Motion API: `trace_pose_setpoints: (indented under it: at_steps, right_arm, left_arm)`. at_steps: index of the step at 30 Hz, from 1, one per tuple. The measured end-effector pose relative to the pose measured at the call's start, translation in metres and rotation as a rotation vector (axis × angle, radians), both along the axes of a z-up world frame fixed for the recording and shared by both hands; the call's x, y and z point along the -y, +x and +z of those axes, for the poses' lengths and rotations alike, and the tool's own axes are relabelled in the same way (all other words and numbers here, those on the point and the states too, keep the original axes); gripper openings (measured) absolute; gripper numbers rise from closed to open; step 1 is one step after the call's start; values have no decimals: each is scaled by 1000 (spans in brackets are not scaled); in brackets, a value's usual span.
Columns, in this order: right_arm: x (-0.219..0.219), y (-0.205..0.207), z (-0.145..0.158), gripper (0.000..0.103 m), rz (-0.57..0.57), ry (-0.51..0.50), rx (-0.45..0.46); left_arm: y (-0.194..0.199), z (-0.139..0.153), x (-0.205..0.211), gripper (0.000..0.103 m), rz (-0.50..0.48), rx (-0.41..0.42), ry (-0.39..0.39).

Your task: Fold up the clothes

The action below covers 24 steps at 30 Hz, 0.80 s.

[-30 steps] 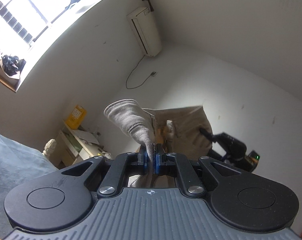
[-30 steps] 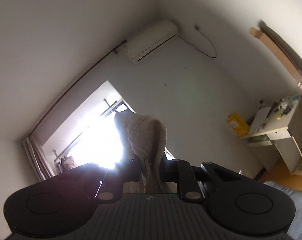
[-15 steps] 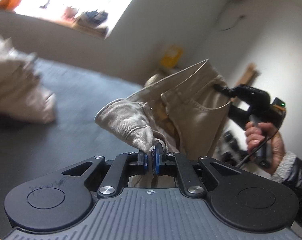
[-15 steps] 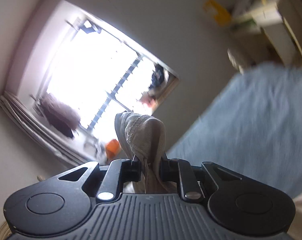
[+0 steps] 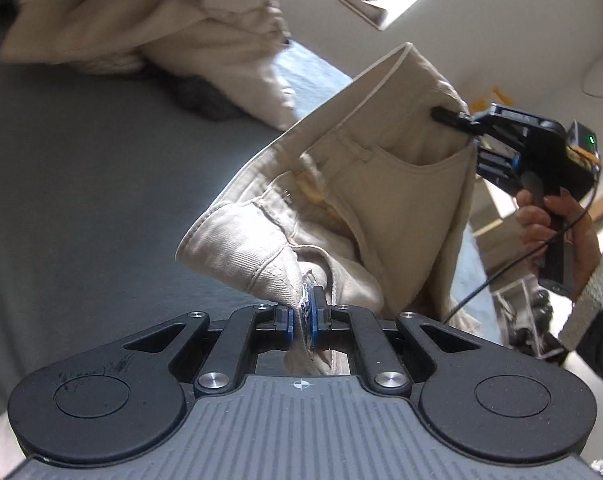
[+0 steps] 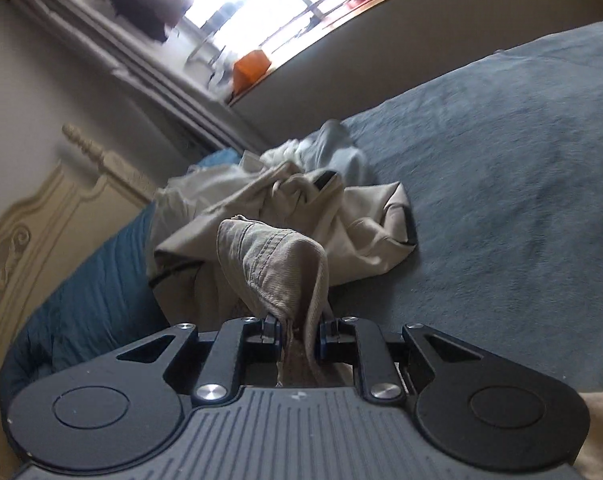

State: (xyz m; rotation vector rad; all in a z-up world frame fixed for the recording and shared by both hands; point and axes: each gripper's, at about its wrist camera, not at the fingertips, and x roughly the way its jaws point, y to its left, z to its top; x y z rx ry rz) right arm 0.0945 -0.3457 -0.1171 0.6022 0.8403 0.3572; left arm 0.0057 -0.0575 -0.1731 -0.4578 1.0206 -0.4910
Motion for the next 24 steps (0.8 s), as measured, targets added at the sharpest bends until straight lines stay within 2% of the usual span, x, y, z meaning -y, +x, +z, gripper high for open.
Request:
trace_pose_setpoints:
  at_steps: [2,4,7,8,9,10,12,16,18,19,24]
  right_arm:
    - [-25,16,-12,18,71,-63,-37]
    - [-47,33,-34,18,137,-143,-87]
    - [-76,56,-81,24,201,-356,-194]
    - [-82,61,-92,29,205,-432,-224]
    - [-89,65,-102,41,207,-508,-254]
    - [-96,69,-112,47,209,-585,-284]
    - [-103,73,-120,65,215,-664,-293]
    - [-100,72,-113,79,193,-715,-252]
    - [-92,71,-106,90,134,-729,-229]
    - [-86,71,-102,92,98,-729,-218]
    - [-51,62,-97,94,0,-544,-227]
  left_arm:
    - [8,-11,-4,6,12,-42,28]
    - [17,-28,-8,6,11,-125,52]
    - [33,-57,-16,10,24,-286,83]
    - [37,-66,-19,14,33,-340,89]
    - [41,-74,-23,18,42,-390,93]
    - [45,-78,-28,20,56,-424,90]
    - [45,-79,-38,30,82,-445,78]
    - [42,-81,-57,43,139,-466,48]
    - [40,-85,-64,55,167,-477,35]
    - [40,-87,-67,56,176,-482,36]
    - [44,-105,-65,57,184,-534,32]
